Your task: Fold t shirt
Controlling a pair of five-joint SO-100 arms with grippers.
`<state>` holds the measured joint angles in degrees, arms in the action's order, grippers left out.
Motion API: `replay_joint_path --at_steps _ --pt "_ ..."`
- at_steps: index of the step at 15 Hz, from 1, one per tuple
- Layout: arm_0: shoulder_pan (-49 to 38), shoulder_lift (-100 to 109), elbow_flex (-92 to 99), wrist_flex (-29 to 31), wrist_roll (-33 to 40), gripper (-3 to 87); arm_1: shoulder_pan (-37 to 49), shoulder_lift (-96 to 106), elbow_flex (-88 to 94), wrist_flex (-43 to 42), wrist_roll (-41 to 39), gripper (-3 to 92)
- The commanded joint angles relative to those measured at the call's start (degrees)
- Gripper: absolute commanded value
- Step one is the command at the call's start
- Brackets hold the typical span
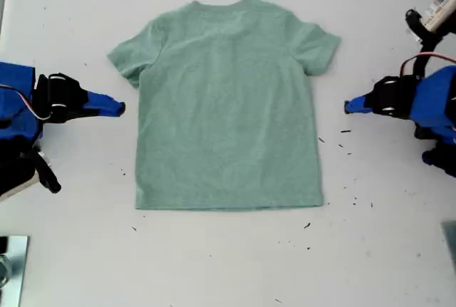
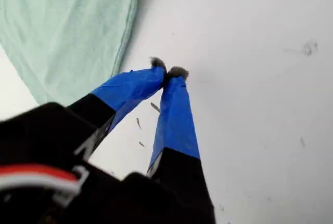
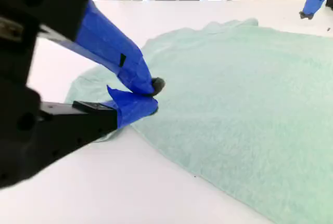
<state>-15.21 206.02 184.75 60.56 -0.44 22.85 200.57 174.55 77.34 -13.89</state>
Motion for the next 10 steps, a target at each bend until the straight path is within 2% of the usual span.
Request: replay_joint_path --at_steps 1,2,3,6,8,10 --pt "0.88 0.44 0.18 -0.44 -0.18 -0.1 -4.57 -0.18 -0.18 -1.05 1.41 2.3" --pt "1.05 0.44 0.18 -0.44 -0.26 -0.1 -3.43 -5.98 -6.77 -0.35 -0.70 2.3" --pt "1.05 0.44 0.18 -0.44 -0.26 -0.1 0.00 -20.21 -18.54 -0.18 -6.68 2.3" --pt "0.09 0.44 0.18 -0.44 0.18 -0.1 15.64 -57.04 -55.81 7.65 -30.23 2.3" --pt "0.18 0.44 0.18 -0.44 0.18 -0.1 22.85 -71.28 -71.19 10.28 -39.64 2.2" --pt "0.26 0.44 0.18 -0.44 0.26 -0.1 25.49 -79.19 -79.37 11.25 -45.62 3.6"
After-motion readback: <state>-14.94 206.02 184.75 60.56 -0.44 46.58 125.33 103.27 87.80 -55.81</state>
